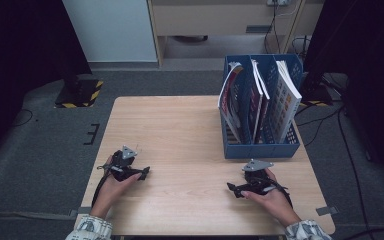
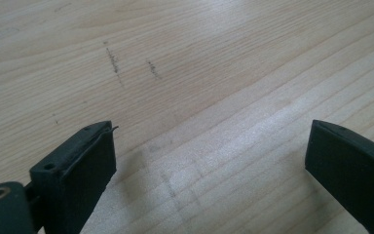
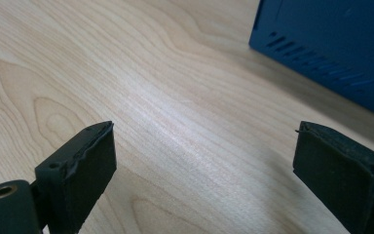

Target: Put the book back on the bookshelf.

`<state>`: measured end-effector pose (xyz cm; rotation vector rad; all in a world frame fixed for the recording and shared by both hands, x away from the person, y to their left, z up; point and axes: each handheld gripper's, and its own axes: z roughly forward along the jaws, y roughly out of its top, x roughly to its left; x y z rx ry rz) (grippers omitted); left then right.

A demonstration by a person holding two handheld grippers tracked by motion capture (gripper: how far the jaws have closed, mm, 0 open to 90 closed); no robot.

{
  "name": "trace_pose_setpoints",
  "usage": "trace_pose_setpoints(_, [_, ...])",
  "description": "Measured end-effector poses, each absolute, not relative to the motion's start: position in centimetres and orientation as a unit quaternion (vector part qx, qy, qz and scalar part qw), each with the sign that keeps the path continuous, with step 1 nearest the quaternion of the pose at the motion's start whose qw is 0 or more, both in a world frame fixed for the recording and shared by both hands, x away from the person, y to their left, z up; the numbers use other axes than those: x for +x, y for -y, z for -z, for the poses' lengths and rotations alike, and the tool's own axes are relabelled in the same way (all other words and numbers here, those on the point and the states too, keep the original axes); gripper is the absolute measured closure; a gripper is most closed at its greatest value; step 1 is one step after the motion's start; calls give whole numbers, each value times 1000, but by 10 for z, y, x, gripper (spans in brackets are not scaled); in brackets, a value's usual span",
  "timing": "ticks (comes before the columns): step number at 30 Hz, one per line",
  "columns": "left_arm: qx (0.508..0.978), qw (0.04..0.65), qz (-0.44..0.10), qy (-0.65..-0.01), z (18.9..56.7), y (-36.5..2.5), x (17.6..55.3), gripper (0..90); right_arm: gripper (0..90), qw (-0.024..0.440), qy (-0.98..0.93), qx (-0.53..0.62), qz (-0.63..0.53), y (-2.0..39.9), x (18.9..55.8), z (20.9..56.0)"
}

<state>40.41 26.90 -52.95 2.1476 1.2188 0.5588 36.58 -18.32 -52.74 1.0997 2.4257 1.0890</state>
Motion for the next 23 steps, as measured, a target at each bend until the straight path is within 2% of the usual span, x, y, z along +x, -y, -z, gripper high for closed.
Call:
trace_pose_setpoints(4, [806,303,-206,-464,532,-270,406,36,87,124,-842,381,-360,181,368,533])
trace_pose_setpoints(10, [797,312,-201,-476,534,-273,406,25,65,147,-847,364,-359,178,368,538])
trace_pose_setpoints(23, [792,321,-199,-480,537,-276,407,2,37,149,-844,373,-355,174,369,539])
